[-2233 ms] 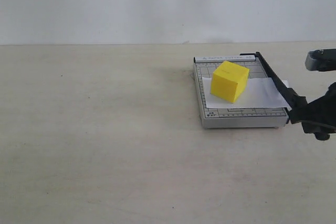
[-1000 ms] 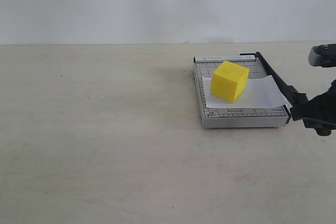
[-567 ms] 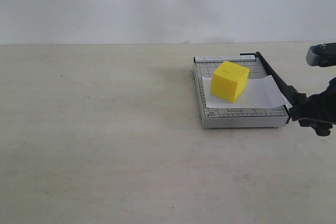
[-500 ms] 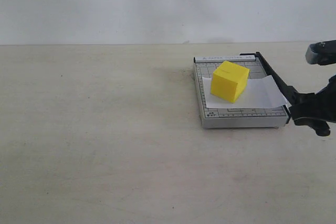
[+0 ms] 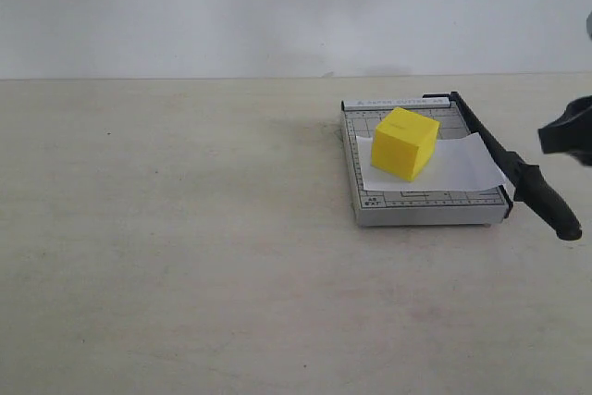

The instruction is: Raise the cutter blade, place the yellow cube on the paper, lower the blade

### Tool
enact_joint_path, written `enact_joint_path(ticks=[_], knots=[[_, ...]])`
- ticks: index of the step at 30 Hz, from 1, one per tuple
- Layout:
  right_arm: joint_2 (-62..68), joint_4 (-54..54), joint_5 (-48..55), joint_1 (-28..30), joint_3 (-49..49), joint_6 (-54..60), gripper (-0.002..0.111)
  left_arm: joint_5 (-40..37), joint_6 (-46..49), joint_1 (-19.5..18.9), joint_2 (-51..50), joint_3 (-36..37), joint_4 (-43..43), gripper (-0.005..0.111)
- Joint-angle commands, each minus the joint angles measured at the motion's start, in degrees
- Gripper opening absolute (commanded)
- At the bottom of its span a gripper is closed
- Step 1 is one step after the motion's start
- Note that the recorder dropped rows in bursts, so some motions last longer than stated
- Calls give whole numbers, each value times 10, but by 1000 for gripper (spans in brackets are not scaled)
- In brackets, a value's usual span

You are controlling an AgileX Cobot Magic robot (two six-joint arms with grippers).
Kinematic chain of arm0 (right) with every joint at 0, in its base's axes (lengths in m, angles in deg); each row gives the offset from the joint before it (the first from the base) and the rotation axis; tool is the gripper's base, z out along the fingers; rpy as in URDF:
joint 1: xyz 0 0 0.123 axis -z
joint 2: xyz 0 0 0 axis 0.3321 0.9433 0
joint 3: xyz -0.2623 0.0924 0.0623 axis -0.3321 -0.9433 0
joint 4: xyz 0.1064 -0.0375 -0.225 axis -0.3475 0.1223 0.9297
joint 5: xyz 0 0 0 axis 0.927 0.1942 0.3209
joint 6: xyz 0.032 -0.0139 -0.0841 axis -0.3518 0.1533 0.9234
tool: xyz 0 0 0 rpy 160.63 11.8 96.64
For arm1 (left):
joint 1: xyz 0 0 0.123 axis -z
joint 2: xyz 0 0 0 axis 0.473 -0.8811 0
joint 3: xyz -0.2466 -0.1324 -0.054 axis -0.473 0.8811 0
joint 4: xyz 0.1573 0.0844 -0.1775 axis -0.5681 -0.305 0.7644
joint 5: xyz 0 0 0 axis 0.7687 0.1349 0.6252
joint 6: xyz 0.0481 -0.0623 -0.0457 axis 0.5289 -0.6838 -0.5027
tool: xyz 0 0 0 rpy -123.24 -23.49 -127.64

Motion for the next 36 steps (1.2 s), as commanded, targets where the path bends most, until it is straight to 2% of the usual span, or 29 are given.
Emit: enact_joint_path(ticks=[1, 2, 6, 10, 16, 20, 24, 36], knots=[[-107, -63, -11, 0, 1, 54, 9, 3, 3, -2, 2, 2, -3, 5], [-133, -90, -15, 0, 1, 72, 0, 3, 3, -2, 2, 2, -3, 5], [-220, -140, -18, 0, -6, 124, 0, 3, 3, -2, 2, 2, -3, 5], [-307, -196, -16, 0, -63, 188, 0, 3, 3, -2, 2, 2, -3, 5], [-448, -211, -19, 0, -157, 190, 0, 3, 3, -2, 2, 2, -3, 5], [-519, -211, -17, 0, -194, 150, 0, 3, 3, -2, 2, 2, -3, 5], [-558, -207, 26, 0, -216, 125, 0, 3, 3, -2, 2, 2, -3, 5], [-565, -211, 14, 0, -218, 128, 0, 3, 3, -2, 2, 2, -3, 5]])
